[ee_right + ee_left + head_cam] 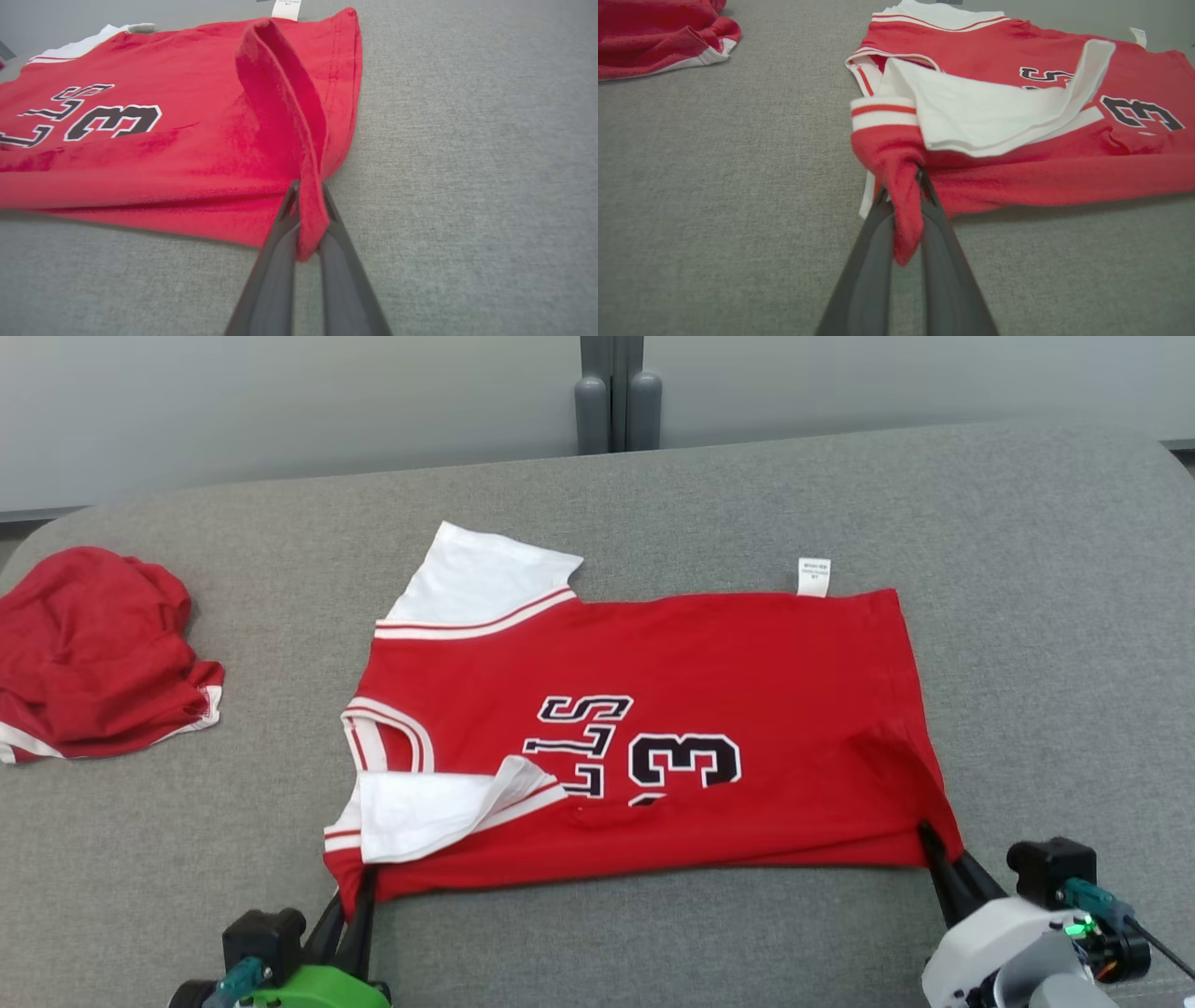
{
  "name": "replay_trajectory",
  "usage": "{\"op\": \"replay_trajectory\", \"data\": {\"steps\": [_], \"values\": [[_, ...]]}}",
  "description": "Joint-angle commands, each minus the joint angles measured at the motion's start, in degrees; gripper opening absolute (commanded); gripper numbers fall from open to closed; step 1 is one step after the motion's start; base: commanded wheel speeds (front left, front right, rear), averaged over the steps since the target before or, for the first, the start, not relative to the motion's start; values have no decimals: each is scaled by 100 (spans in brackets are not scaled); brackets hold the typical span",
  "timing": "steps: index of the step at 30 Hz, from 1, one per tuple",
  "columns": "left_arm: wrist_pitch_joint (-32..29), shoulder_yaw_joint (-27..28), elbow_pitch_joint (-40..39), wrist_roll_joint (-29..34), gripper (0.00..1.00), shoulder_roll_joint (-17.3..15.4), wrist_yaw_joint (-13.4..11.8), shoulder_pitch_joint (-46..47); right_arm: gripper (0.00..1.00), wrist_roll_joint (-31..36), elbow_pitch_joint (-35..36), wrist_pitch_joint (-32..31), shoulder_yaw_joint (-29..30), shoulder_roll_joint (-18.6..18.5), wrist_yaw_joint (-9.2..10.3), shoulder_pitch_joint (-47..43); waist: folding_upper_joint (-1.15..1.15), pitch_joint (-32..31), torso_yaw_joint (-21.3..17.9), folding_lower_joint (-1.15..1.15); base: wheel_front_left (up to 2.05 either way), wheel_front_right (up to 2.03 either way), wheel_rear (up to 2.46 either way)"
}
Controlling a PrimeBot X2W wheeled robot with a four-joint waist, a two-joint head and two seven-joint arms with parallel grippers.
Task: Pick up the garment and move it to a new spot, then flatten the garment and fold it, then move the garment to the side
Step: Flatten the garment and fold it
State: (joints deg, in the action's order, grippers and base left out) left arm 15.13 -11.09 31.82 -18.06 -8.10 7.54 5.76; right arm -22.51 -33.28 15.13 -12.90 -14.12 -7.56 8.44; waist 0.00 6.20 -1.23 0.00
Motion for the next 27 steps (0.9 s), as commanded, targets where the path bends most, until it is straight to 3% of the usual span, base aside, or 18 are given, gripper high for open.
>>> {"op": "replay_trajectory", "data": {"steps": [1,6,7,8,9,17,27], "values": [[0,120,-105,41,0,-40,-34,-217,0,-103,105,1,10,-101,14,-213,0,-124,64,0,0,0,0],[0,206,-415,238,0,56,-54,-696,0,-271,522,-74,123,-230,15,-740,0,-172,113,0,0,0,0],[0,222,-440,239,13,81,-53,-727,0,-322,576,-119,146,-204,15,-806,0,-172,118,0,0,0,0],[0,242,-456,258,100,109,-51,-750,48,-380,649,-154,191,-167,15,-858,0,-174,118,0,0,0,0],[0,249,-450,282,100,130,-50,-766,100,-382,672,-204,210,-167,15,-888,0,-177,117,0,0,0,0],[0,569,-1093,493,100,277,-32,-695,100,-100,1019,-109,454,-102,12,-824,0,-230,90,0,0,0,0],[0,1353,-2262,910,100,433,-104,-841,100,564,2055,5,944,273,11,-649,0,-300,96,0,0,0,0]]}}
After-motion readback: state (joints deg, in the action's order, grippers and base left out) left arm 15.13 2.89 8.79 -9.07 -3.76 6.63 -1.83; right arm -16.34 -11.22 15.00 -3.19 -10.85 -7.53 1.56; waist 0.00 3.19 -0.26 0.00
